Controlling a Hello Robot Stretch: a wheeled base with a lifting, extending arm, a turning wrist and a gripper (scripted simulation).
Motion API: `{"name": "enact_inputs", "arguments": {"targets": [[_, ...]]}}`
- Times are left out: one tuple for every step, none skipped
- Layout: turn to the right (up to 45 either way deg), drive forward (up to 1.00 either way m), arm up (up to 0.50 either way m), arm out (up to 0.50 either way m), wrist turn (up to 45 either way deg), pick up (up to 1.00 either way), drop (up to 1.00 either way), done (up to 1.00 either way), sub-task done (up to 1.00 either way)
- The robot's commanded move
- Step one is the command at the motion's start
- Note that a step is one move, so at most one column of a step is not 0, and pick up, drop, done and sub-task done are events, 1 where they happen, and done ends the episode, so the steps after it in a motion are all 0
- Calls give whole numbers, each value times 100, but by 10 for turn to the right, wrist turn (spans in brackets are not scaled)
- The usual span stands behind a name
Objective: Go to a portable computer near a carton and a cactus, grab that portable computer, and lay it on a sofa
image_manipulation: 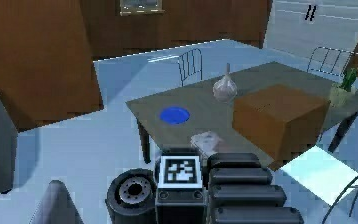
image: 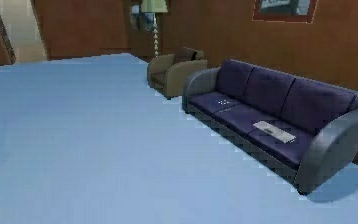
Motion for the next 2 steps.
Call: {"name": "enact_inputs", "arguments": {"targets": [[120, 0, 0, 0, 0, 0, 0, 0, 0], [0, 25, 0, 0, 0, 0, 0, 0, 0]]}}
